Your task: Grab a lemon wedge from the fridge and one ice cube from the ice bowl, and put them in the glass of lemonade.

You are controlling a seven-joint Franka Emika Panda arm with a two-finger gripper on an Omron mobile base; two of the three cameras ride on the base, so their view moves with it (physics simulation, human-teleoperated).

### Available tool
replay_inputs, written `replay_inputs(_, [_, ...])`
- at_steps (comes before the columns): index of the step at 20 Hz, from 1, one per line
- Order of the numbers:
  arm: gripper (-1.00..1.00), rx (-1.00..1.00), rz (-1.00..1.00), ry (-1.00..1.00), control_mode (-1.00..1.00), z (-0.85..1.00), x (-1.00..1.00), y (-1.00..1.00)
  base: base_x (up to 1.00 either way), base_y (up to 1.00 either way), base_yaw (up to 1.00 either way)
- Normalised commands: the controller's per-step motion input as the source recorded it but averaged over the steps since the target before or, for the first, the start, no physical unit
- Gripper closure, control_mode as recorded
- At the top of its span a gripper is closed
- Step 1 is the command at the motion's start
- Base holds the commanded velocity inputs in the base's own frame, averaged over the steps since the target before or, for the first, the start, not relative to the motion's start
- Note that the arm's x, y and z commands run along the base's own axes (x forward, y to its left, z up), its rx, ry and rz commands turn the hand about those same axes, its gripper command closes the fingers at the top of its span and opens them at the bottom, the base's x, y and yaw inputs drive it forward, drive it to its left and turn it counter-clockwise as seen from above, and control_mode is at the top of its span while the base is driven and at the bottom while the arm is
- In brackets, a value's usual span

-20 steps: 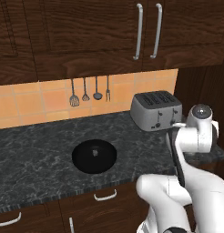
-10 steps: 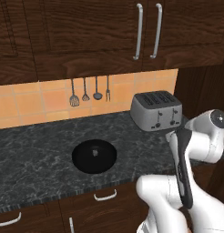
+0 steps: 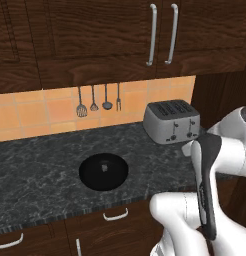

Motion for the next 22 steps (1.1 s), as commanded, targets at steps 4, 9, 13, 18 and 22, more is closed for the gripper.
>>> replay_inputs(4, [-1.00,0.00,-0.05,-0.15,-1.00,-0.11,-0.98,0.00,0.00,0.00,0.00])
replay_inputs(9, [-1.00,0.00,-0.02,-0.08,-1.00,-0.20,0.08,0.04,0.00,0.00,0.00])
replay_inputs(13, [-1.00,0.00,-0.03,0.01,-1.00,-0.13,0.59,0.19,0.00,0.00,0.00])
replay_inputs(18, [-1.00,-0.02,-0.05,0.07,-1.00,-0.23,0.06,0.30,0.00,0.00,0.00])
replay_inputs(22, [-1.00,0.00,-0.07,0.02,-1.00,-0.36,-0.66,0.01,0.00,0.00,0.00])
